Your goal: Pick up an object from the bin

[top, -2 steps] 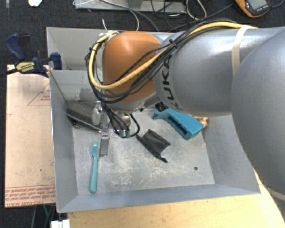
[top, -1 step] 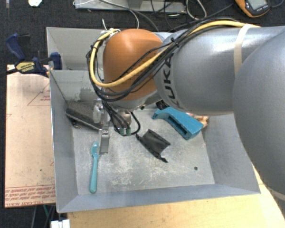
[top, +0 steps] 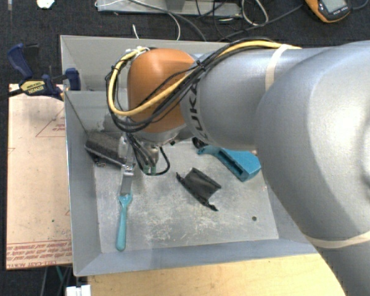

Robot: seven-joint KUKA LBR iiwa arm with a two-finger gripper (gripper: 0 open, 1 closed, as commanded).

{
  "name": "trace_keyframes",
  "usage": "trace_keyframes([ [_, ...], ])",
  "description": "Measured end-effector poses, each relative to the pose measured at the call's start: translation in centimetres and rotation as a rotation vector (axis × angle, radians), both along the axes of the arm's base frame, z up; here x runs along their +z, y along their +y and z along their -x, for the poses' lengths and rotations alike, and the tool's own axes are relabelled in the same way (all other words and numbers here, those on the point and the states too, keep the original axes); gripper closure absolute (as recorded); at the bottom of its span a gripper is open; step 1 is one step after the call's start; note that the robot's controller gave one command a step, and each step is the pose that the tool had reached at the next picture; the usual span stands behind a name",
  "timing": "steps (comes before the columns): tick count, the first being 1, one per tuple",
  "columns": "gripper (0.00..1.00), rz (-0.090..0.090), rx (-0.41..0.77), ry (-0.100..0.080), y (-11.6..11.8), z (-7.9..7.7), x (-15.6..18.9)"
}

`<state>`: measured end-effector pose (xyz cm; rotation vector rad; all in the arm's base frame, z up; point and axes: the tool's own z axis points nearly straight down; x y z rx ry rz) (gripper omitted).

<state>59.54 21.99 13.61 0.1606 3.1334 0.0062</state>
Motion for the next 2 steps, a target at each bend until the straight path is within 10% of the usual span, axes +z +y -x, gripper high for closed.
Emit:
trace_keyframes([
  [1,0.00,-0.003,-0.042,-0.005,0.7,-3.3,-0.9],
  [2,0.00,-0.002,-0.118,0.000,2.6,-2.6,0.4],
])
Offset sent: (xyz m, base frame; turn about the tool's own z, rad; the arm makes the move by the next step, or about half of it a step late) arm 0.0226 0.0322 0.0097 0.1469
